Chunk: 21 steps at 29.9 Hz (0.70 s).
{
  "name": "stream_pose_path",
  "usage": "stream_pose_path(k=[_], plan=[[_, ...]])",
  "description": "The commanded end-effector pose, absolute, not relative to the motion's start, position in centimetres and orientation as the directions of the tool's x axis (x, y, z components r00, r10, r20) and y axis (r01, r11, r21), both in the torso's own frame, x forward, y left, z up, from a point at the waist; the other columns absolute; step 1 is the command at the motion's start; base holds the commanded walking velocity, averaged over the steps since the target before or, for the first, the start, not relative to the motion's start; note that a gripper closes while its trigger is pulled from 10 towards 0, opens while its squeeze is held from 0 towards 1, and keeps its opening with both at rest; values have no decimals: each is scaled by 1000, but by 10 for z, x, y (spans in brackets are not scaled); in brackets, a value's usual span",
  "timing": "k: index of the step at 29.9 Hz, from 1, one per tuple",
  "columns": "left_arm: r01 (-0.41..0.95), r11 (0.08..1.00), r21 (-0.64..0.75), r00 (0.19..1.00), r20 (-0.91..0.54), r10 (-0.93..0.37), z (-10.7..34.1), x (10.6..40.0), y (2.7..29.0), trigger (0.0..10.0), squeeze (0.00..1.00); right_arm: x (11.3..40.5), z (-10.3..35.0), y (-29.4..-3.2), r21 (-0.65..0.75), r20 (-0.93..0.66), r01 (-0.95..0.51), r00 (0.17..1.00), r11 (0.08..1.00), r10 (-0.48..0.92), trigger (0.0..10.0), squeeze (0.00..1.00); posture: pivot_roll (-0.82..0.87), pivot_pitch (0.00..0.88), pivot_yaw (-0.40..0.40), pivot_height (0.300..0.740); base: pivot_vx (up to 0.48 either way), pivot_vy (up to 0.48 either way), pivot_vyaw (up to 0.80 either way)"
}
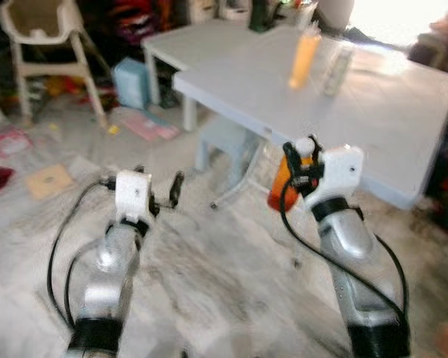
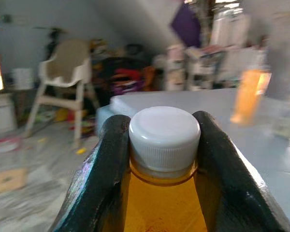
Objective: Restocking fridge
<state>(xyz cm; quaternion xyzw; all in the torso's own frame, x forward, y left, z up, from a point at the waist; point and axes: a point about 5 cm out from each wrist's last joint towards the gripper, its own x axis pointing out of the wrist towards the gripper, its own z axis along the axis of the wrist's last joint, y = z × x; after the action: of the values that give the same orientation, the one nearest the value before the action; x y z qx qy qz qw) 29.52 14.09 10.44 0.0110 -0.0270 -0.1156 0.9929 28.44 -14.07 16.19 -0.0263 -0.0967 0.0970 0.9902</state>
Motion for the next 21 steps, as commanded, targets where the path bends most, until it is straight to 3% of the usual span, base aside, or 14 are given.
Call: stream_pose_path(k=[1, 21], plan=[[208, 977, 42, 977, 45, -210, 104, 296, 146, 10000, 0, 287, 171, -135, -72, 232, -207, 948, 976, 218, 10000, 0, -35, 8, -8, 740, 0, 0, 800], [160, 986, 54, 987, 3, -160, 100, 293, 158, 10000, 0, 287, 173, -129, -74, 251, -237, 936, 969, 248, 10000, 0, -32, 20, -2, 740, 0, 0, 800]])
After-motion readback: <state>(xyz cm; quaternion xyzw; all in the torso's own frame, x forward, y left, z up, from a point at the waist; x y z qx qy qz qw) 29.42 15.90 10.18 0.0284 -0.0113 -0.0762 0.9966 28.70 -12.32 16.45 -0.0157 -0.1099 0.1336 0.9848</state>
